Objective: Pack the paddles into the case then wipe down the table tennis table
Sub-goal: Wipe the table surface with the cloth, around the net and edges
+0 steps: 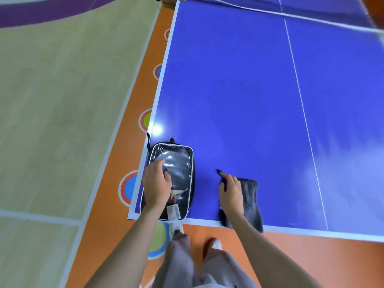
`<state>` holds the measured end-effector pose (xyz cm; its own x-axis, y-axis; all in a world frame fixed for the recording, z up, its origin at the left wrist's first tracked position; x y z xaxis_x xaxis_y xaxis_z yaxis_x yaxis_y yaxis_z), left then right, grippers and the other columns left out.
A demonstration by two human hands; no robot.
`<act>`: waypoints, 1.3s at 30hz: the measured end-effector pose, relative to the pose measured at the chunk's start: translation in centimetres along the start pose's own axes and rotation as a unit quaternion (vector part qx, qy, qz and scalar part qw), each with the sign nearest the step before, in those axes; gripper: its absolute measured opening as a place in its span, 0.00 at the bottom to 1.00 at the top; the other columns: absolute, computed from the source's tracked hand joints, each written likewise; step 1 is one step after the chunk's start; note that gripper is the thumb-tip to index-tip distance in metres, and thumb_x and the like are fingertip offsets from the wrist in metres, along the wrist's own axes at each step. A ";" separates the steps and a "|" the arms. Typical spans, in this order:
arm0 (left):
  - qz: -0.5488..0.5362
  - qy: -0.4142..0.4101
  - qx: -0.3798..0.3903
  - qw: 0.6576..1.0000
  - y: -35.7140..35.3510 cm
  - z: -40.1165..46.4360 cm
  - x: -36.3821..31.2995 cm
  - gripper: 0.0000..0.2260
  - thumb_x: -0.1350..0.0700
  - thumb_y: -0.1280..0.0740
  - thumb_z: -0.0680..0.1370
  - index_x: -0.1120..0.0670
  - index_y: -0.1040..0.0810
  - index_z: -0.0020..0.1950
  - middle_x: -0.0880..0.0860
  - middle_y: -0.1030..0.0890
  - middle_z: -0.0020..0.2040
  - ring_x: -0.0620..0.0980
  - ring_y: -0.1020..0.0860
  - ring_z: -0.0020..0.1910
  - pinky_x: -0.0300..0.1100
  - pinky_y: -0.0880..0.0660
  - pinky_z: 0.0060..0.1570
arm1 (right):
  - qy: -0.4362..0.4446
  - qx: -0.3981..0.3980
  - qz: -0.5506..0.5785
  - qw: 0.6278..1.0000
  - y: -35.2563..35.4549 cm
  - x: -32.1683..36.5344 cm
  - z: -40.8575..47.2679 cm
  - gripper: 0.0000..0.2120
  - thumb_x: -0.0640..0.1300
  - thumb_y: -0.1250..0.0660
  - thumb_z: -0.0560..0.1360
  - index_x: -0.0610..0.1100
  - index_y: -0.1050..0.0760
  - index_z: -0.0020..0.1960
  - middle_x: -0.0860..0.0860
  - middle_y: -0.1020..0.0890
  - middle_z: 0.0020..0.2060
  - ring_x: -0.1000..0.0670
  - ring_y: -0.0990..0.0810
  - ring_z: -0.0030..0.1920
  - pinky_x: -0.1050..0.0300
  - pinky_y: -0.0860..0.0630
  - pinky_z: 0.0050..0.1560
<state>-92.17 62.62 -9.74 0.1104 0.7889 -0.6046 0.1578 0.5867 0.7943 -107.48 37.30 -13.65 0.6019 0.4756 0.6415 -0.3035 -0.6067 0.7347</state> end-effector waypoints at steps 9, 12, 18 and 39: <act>0.041 -0.165 0.021 0.985 -6.2 -6.9 -8.9 0.12 0.63 0.33 0.79 0.54 0.21 0.61 0.50 0.20 0.58 0.52 0.24 0.58 0.49 0.26 0.55 | 0.078 0.030 -0.185 0.979 1.0 -9.9 -3.7 0.26 0.54 0.50 0.87 0.47 0.37 0.82 0.48 0.42 0.84 0.46 0.48 0.84 0.42 0.44 0.82; 0.073 -0.213 0.040 0.973 -8.6 -10.0 -10.0 0.13 0.65 0.32 0.77 0.55 0.20 0.60 0.51 0.20 0.57 0.54 0.23 0.57 0.51 0.24 0.55 | 0.082 0.047 -0.190 0.977 0.7 -10.0 -4.0 0.25 0.53 0.50 0.88 0.49 0.42 0.84 0.51 0.48 0.85 0.48 0.54 0.85 0.43 0.52 0.84; 0.129 -0.209 0.061 0.968 -11.2 -12.7 -11.7 0.14 0.64 0.32 0.76 0.55 0.20 0.60 0.51 0.19 0.57 0.55 0.23 0.58 0.51 0.24 0.58 | 0.110 -0.017 -0.170 0.979 1.9 -8.4 -3.2 0.25 0.49 0.39 0.82 0.46 0.31 0.78 0.44 0.40 0.83 0.42 0.42 0.83 0.37 0.40 0.81; 0.137 -0.147 0.023 0.979 -20.8 2.6 -18.9 0.12 0.62 0.34 0.78 0.55 0.22 0.62 0.53 0.20 0.60 0.55 0.22 0.62 0.52 0.26 0.63 | 0.135 -0.031 -0.257 0.956 4.1 -8.8 9.7 0.34 0.54 0.41 0.76 0.52 0.37 0.83 0.48 0.40 0.83 0.41 0.43 0.83 0.35 0.41 0.80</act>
<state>-95.00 35.00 -14.97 0.4307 0.8255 -0.3649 0.1254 0.3456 0.9300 -106.82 24.44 -18.41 0.4728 0.8532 0.2202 -0.0670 -0.2144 0.9745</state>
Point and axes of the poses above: each hand's wrist, its own z-axis towards the middle knuckle, its own y-axis out of the back of the hand, x = y × z, the point moved 9 cm from there along z, towards the middle knuckle
